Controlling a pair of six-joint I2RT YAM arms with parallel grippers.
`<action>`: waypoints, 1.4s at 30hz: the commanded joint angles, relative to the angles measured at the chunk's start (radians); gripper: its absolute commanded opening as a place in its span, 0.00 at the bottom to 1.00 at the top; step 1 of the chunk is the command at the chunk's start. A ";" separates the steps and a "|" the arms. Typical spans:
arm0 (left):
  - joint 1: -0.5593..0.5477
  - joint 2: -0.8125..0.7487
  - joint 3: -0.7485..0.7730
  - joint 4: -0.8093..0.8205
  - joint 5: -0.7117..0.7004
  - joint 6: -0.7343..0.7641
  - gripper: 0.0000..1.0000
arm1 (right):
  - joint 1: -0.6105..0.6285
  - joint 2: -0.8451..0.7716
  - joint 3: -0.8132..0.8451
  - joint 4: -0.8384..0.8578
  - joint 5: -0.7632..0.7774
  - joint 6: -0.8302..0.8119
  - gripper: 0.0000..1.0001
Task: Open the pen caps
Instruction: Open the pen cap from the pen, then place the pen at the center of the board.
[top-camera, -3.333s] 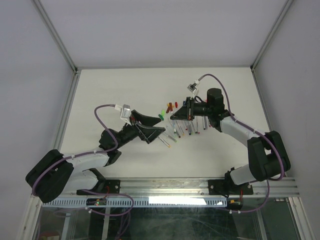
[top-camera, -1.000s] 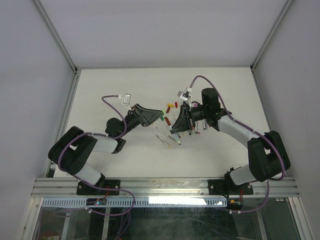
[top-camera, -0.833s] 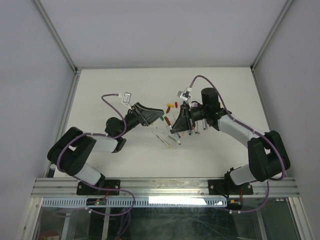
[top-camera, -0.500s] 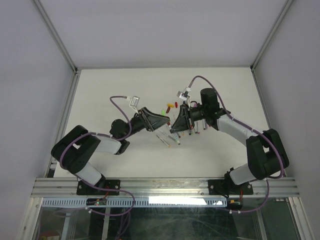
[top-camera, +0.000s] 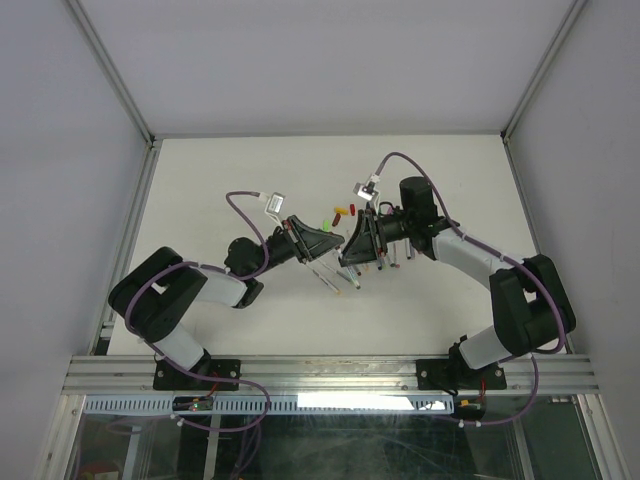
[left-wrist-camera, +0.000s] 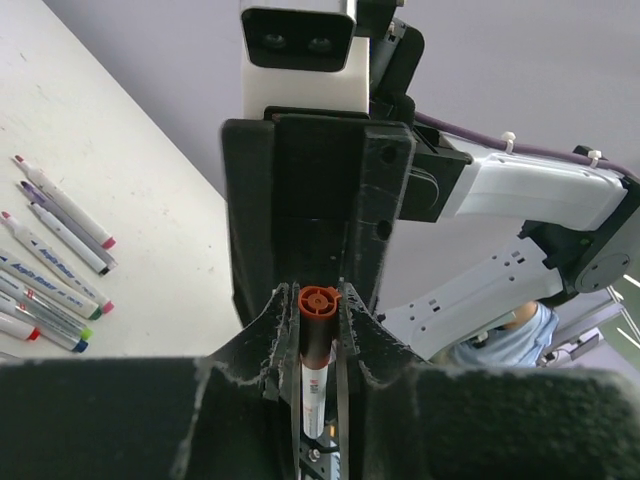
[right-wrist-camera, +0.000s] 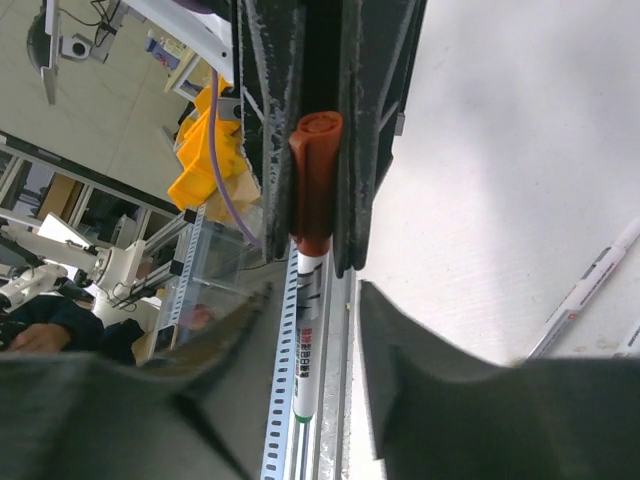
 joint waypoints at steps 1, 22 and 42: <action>-0.004 -0.001 0.010 0.260 -0.057 0.034 0.00 | 0.016 -0.028 0.029 0.034 0.061 -0.003 0.47; 0.409 -0.314 0.089 -0.138 -0.241 0.121 0.00 | 0.124 0.045 0.035 -0.006 0.185 -0.002 0.00; 0.478 -0.561 0.097 -1.447 -0.399 0.137 0.00 | 0.575 0.255 0.263 -0.365 1.399 -0.052 0.03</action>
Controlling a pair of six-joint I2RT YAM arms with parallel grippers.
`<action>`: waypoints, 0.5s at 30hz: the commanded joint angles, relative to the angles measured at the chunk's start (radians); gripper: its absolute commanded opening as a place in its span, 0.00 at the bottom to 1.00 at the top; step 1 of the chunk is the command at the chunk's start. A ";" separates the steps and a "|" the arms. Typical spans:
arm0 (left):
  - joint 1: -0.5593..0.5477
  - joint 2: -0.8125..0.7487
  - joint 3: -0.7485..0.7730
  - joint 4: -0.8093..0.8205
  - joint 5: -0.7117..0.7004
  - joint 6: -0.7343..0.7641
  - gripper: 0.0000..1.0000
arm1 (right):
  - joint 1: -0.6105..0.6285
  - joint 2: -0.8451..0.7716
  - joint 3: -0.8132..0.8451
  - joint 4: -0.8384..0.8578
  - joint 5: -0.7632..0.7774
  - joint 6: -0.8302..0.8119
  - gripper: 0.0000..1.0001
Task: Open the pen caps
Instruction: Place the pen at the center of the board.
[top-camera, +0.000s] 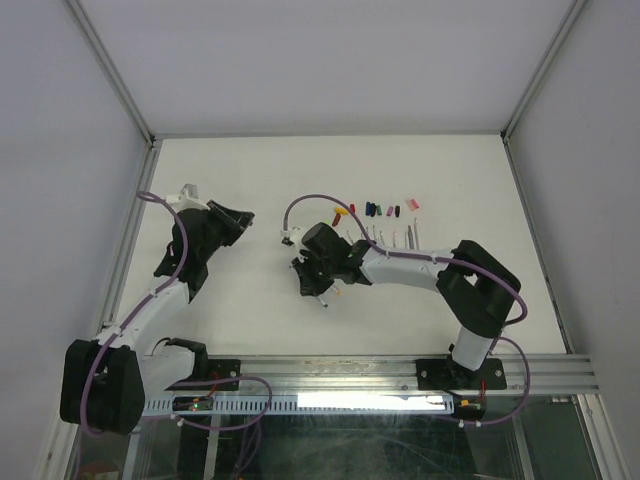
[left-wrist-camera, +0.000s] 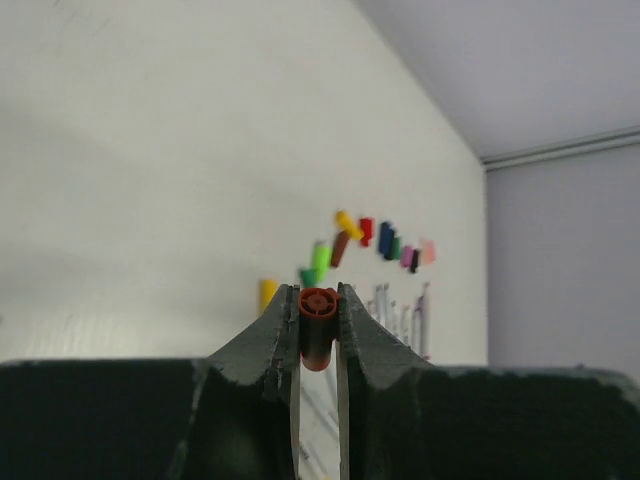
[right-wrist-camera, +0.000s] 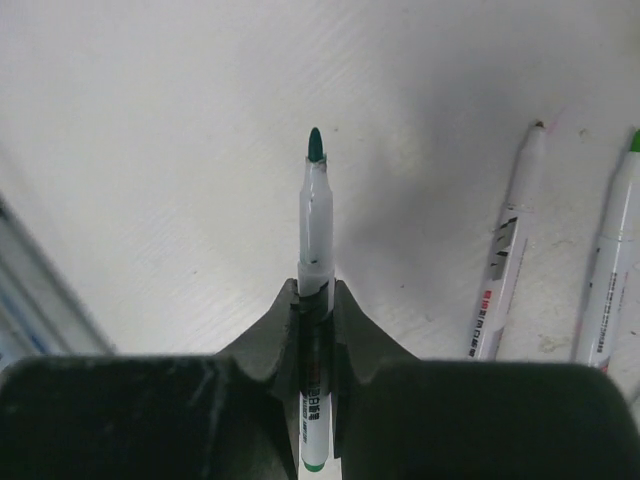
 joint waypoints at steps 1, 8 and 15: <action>0.004 0.040 0.036 -0.227 -0.027 -0.048 0.00 | 0.043 0.029 0.067 -0.039 0.303 0.025 0.03; 0.004 0.094 0.031 -0.240 -0.020 -0.081 0.00 | 0.060 0.086 0.093 -0.074 0.345 0.013 0.08; 0.003 0.079 0.014 -0.236 -0.016 -0.087 0.00 | 0.061 0.114 0.109 -0.099 0.371 -0.010 0.16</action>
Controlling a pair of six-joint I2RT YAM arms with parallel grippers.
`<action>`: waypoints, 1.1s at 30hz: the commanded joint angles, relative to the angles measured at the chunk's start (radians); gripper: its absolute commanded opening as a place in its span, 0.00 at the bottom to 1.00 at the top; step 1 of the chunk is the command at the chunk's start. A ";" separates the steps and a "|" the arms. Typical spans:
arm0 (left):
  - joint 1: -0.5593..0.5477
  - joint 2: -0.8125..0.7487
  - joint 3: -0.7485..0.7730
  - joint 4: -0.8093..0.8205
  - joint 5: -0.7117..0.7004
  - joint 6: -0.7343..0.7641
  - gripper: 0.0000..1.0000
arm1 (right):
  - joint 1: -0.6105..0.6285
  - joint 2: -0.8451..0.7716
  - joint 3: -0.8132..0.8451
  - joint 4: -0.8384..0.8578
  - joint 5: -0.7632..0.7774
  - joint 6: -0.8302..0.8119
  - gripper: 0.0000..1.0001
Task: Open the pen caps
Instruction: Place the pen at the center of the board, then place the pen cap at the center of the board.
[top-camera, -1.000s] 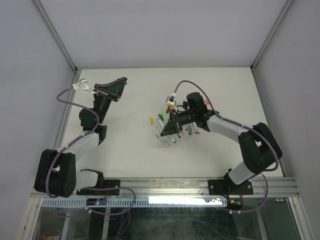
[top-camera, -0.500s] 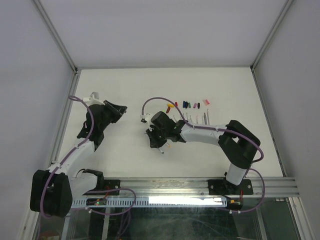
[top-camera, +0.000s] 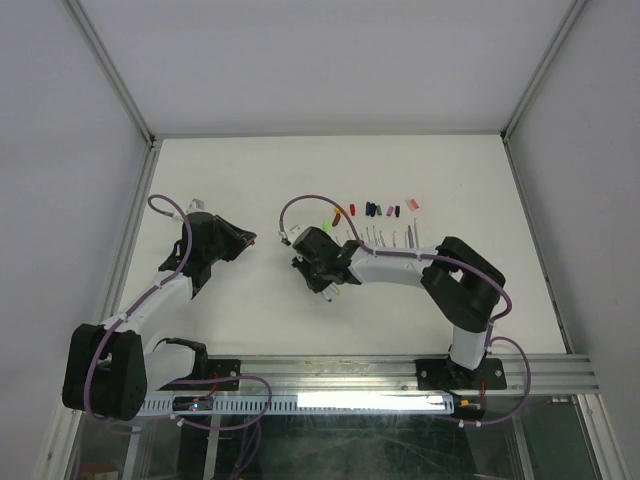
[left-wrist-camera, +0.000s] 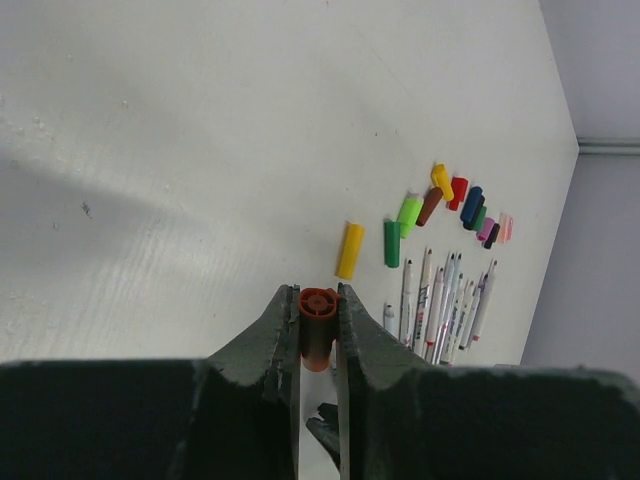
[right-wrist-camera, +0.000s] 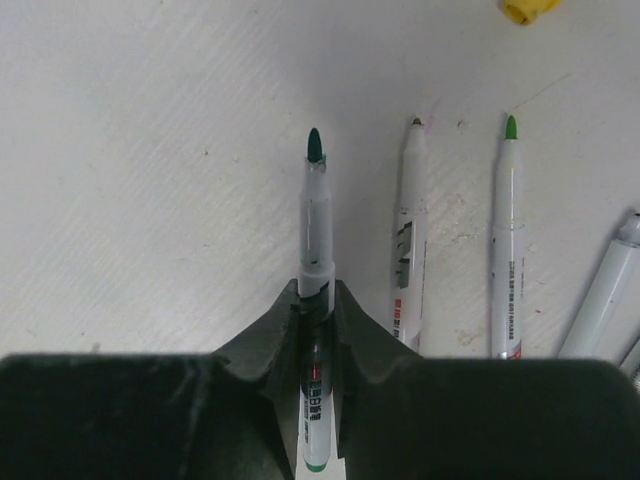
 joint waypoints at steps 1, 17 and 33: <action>0.004 -0.022 0.010 0.026 -0.006 -0.021 0.00 | 0.006 0.017 0.035 -0.014 0.054 -0.018 0.21; -0.123 0.079 -0.019 0.116 -0.030 -0.083 0.00 | -0.001 -0.001 0.057 -0.024 -0.015 -0.049 0.30; -0.236 0.477 0.177 0.073 -0.066 -0.053 0.09 | -0.114 -0.161 0.024 0.014 -0.239 -0.059 0.33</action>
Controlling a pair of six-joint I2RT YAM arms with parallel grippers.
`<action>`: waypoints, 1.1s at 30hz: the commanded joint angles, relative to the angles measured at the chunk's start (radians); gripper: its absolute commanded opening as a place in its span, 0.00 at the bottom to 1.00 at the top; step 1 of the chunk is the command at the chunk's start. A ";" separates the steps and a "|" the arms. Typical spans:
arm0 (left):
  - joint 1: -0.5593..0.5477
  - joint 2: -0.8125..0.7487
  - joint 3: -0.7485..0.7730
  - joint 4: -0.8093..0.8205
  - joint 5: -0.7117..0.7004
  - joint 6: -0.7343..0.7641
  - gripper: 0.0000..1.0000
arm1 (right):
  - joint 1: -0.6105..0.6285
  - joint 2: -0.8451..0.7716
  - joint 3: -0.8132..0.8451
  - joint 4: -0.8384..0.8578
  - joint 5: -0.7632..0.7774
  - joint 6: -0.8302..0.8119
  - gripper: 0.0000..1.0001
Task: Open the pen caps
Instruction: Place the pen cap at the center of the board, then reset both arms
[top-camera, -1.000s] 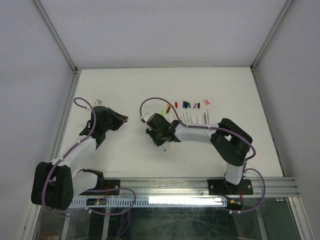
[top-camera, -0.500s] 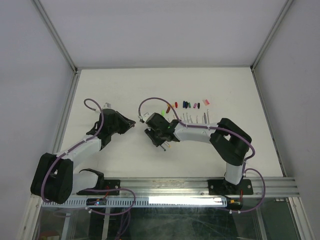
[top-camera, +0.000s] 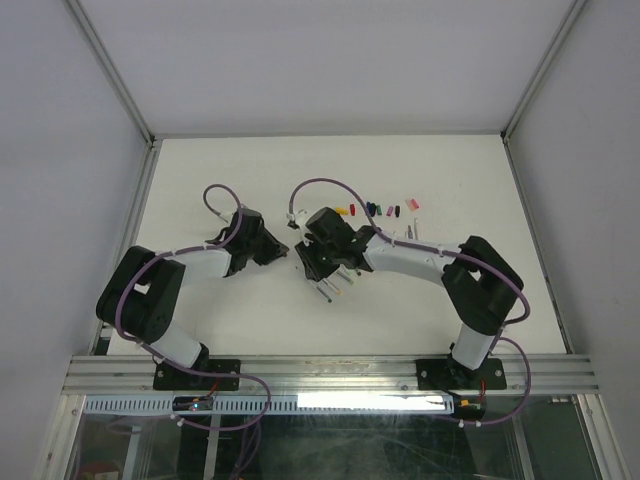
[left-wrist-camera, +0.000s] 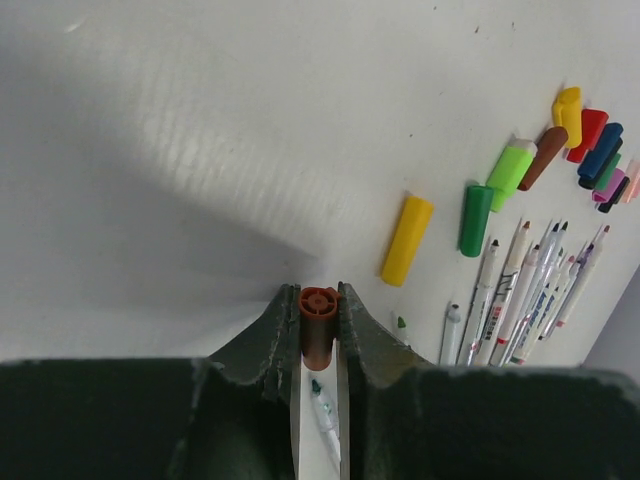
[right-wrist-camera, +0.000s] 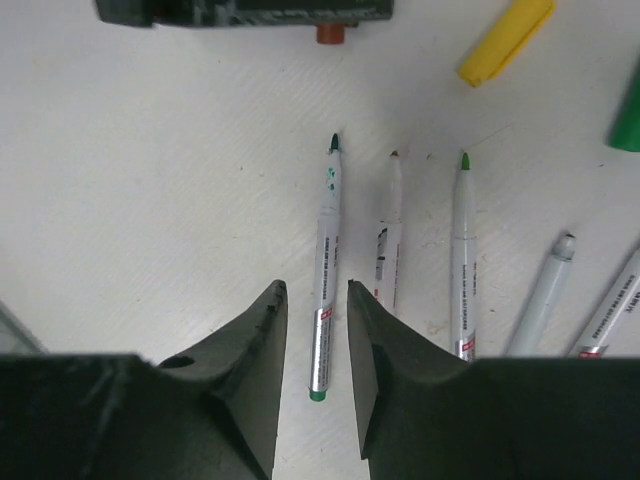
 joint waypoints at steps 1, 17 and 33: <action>-0.023 0.060 0.069 -0.016 -0.019 0.031 0.10 | -0.042 -0.112 0.002 0.037 -0.105 -0.014 0.33; -0.038 0.016 0.051 -0.076 -0.084 0.045 0.38 | -0.488 -0.416 -0.053 0.014 -0.697 -0.201 0.38; -0.036 -0.458 0.197 -0.120 -0.017 0.418 0.98 | -0.875 -0.651 -0.005 -0.041 -0.748 -0.376 0.69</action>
